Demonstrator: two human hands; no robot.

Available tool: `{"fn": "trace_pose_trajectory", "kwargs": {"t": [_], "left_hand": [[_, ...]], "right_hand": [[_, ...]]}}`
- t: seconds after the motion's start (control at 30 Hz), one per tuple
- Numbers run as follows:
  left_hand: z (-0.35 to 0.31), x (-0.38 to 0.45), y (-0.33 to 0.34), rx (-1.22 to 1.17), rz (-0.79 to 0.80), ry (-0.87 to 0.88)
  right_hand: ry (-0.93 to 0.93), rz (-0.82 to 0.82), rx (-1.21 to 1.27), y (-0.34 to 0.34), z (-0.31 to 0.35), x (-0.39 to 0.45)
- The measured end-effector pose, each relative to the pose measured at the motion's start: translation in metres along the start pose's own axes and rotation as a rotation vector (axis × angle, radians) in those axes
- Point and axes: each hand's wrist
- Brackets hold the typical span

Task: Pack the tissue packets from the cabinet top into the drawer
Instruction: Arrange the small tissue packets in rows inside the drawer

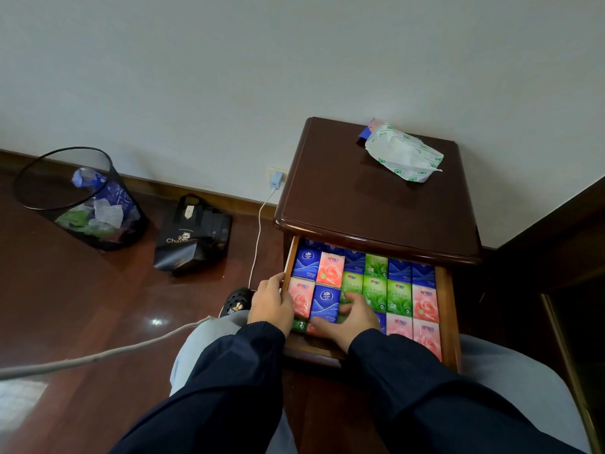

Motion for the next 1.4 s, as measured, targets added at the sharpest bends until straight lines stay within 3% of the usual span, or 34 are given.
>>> {"fn": "trace_pose_trajectory", "kwargs": {"t": [0.23, 0.8, 1.4], "left_hand": [[0.001, 0.000, 0.001, 0.014, -0.005, -0.005], [-0.007, -0.005, 0.006, 0.100, -0.021, -0.002], [-0.009, -0.005, 0.007, 0.146, 0.001, -0.058]], "right_hand": [[-0.009, -0.013, -0.334, 0.009, 0.007, 0.016], [-0.112, -0.249, -0.230, 0.005, 0.020, 0.055], [-0.141, -0.337, -0.202, 0.013, 0.013, 0.067]]}}
Point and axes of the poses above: each hand's wrist, its own x-axis towards the middle knuckle, its own y-axis out of the palm, z = x × y, and after that the axes turned 8 degrees about z, right-handed
